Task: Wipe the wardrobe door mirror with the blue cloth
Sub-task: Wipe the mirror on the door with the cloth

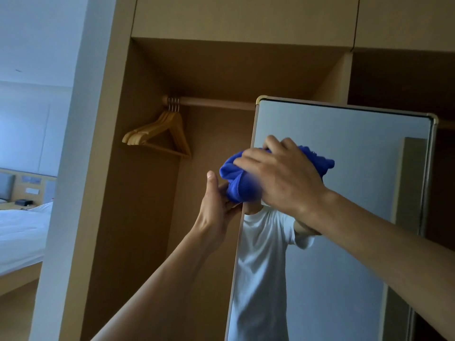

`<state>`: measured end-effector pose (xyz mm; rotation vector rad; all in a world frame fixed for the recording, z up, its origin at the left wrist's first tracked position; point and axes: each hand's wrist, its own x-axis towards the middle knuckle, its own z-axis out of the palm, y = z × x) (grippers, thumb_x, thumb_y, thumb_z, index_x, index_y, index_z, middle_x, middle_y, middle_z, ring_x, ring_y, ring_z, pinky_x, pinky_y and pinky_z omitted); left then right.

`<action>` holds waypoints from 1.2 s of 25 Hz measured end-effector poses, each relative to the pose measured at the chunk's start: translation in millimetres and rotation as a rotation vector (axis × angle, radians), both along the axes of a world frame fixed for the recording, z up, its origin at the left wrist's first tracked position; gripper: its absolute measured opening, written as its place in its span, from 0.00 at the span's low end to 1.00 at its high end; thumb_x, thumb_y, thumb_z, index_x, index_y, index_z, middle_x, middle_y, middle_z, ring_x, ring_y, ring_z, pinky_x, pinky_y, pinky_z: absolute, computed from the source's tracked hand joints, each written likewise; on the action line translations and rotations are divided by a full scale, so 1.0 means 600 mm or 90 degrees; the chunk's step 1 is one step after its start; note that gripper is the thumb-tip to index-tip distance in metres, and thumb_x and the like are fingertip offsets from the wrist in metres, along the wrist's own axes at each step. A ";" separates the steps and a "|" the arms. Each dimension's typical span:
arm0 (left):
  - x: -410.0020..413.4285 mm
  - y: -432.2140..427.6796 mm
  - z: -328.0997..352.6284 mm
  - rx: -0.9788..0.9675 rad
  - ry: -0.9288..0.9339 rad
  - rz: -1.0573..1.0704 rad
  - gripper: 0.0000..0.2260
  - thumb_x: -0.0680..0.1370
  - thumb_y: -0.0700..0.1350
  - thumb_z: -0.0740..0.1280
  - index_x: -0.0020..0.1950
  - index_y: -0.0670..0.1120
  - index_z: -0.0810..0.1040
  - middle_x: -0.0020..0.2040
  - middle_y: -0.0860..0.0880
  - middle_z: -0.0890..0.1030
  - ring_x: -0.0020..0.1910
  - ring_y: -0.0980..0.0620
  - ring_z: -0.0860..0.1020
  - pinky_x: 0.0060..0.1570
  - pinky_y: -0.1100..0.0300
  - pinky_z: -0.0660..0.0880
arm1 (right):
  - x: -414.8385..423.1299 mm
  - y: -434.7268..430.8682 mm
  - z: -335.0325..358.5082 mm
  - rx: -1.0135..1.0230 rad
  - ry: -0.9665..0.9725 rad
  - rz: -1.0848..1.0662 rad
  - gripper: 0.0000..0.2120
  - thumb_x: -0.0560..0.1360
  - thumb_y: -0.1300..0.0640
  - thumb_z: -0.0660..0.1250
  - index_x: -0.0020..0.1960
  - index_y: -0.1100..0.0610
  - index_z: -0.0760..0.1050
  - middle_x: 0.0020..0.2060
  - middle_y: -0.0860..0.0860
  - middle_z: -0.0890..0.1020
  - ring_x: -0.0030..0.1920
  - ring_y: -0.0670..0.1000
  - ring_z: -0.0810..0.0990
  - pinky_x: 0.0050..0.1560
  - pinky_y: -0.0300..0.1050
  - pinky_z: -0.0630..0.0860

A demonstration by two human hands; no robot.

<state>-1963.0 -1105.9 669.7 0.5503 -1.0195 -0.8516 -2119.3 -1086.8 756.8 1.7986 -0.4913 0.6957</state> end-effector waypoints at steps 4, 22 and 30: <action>0.004 -0.002 -0.003 -0.015 0.079 -0.057 0.30 0.85 0.61 0.48 0.56 0.47 0.86 0.60 0.40 0.84 0.61 0.43 0.83 0.59 0.46 0.77 | -0.003 0.002 -0.032 0.011 0.015 0.001 0.20 0.72 0.59 0.64 0.64 0.50 0.73 0.59 0.46 0.79 0.53 0.55 0.72 0.51 0.50 0.66; 0.018 0.007 -0.007 0.123 -0.022 -0.026 0.31 0.84 0.65 0.46 0.61 0.46 0.81 0.58 0.41 0.85 0.61 0.43 0.82 0.64 0.42 0.76 | -0.014 0.013 -0.068 0.016 0.010 -0.025 0.19 0.71 0.59 0.68 0.61 0.51 0.74 0.56 0.48 0.80 0.55 0.57 0.74 0.54 0.54 0.68; 0.018 0.021 -0.030 0.151 -0.099 -0.008 0.32 0.84 0.64 0.46 0.59 0.44 0.82 0.54 0.43 0.86 0.53 0.48 0.85 0.50 0.53 0.78 | -0.021 0.020 -0.136 0.062 0.098 -0.037 0.16 0.76 0.58 0.64 0.64 0.51 0.72 0.58 0.49 0.80 0.58 0.58 0.74 0.58 0.53 0.68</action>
